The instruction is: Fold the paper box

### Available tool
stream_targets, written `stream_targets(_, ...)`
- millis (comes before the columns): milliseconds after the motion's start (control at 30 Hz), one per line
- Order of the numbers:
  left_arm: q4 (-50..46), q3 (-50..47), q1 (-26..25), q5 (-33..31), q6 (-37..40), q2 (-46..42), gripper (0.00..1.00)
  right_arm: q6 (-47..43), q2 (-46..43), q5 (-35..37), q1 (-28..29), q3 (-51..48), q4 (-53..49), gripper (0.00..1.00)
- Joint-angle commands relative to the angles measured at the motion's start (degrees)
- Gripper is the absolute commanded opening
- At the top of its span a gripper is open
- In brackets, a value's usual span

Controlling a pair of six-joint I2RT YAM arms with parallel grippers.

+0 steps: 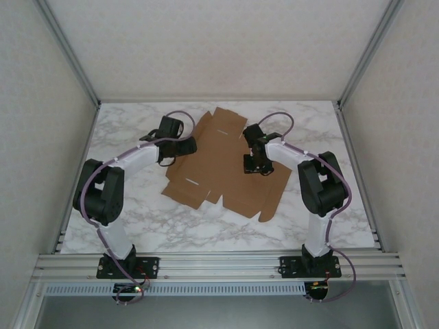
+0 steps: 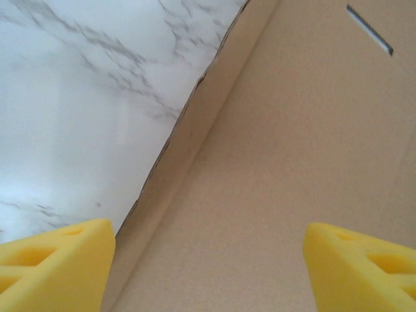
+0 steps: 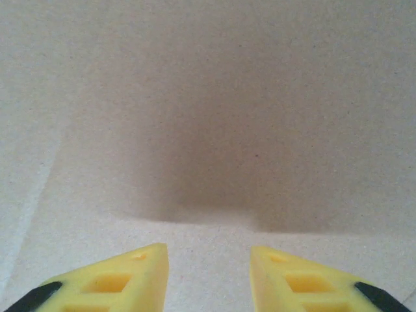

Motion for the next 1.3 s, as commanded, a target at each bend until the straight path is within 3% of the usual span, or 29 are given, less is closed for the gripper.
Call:
stream_targets(0, -1.6, 1.5, 0.0, -0.8, 0.1, 1.7, 0.75, 3.7, -1.8, -3.4, 0.5, 1.2, -1.0, 0.36)
stream_targets(200, 7.3, -7.5, 0.4, 4.8, -4.0, -3.0, 0.75, 11.9, -3.0, -6.2, 0.7, -0.5, 1.0, 0.24)
stream_targets(333, 6.0, -9.1, 0.7, 4.0, -2.6, -4.9, 0.75, 12.6, -4.7, -6.0, 0.6, -1.0, 1.6, 0.22)
stream_targets(467, 7.5, -11.8, 0.7, 4.8, -2.2, -6.4, 0.75, 11.4, -6.1, -6.4, 0.7, -1.1, 2.1, 0.22)
stream_targets(633, 10.6, -15.1, 0.2, 13.7, -5.8, -6.9, 0.74, 8.3, -6.2, -7.1, 0.7, -0.6, 0.8, 0.24)
stream_targets(767, 14.2, -17.9, -3.4, 21.2, -9.2, -7.2, 0.73, 5.7, -7.6, -4.0, 0.6, -1.3, 0.5, 0.25)
stream_targets(867, 12.5, -17.5, -5.7, 22.7, -9.6, -8.5, 0.73, 4.7, -9.7, -3.0, 0.5, -2.6, 1.6, 0.30)
stream_targets(967, 9.9, -15.7, -5.9, 20.7, -7.8, -12.0, 0.73, 3.3, -10.3, -5.3, 0.5, -2.8, 2.3, 0.30)
stream_targets(1133, 3.6, -9.1, -1.4, 8.8, -4.7, -14.2, 0.78, 8.3, -6.4, -8.3, 0.7, -3.9, 2.6, 0.19)
stream_targets(1267, 4.7, -5.2, 2.7, 5.0, -3.5, -11.7, 0.78, 9.5, -5.3, -2.6, 1.9, -6.3, 2.7, 0.09)
